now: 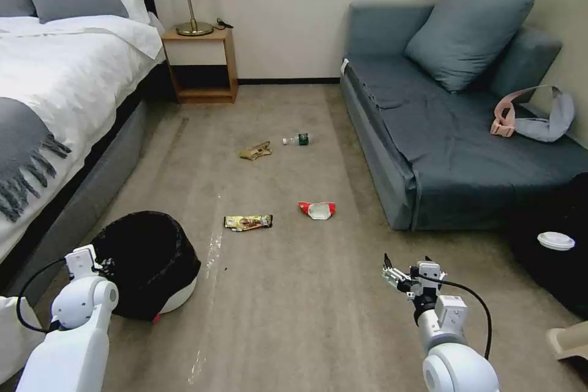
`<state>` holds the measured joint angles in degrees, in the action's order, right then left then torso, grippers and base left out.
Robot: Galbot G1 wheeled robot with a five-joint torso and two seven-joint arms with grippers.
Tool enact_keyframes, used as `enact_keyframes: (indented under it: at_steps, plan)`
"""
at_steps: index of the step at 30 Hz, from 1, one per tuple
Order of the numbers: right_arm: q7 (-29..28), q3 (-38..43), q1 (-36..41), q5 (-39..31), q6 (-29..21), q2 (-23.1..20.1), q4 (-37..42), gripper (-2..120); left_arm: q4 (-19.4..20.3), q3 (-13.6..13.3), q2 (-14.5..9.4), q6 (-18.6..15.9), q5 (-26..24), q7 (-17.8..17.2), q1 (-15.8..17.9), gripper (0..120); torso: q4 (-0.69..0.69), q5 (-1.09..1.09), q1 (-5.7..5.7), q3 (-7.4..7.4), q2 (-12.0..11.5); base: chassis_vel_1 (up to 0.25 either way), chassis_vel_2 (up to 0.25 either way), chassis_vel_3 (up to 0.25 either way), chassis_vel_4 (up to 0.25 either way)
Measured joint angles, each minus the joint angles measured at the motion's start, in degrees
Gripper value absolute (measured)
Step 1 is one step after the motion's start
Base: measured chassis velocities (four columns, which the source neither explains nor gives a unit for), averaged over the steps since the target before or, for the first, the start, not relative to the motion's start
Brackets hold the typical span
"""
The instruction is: Pick up the trash bin, then pick up the garbage on the floor and place it into the trash bin.
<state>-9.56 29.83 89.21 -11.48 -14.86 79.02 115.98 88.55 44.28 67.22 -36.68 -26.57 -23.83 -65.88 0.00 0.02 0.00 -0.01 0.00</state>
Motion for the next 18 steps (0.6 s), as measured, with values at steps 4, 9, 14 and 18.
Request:
enact_keyframes:
  at_steps: [4,9,14,18]
  plan:
    - [0.0,-0.3,-0.1,0.0,-0.1,0.1,-0.1,100,0.5,0.3,-0.2,0.5,0.4,1.0,-0.5,17,0.0,0.02,0.0,0.0,0.0,0.0,0.0,0.0,0.0]
    - [0.0,-0.3,-0.1,-0.2,-0.2,0.0,-0.1,100,1.4,0.5,0.3,1.2,1.5,1.7,-1.3,13,0.01,-0.01,0.0,0.0,0.0,0.0,0.0,0.0,0.0]
    - [-0.1,-0.2,0.0,-0.4,-0.3,-0.1,-0.1,100,1.9,0.7,0.6,1.8,2.3,2.1,-1.8,13,0.01,-0.02,0.0,0.0,0.0,0.0,0.0,0.0,0.0]
    - [-0.1,-0.2,0.3,-0.7,-0.3,-0.2,0.1,100,2.9,0.9,1.0,2.5,2.9,2.3,-2.8,12,0.0,-0.04,0.0,0.01,0.0,0.0,0.0,0.0,0.0]
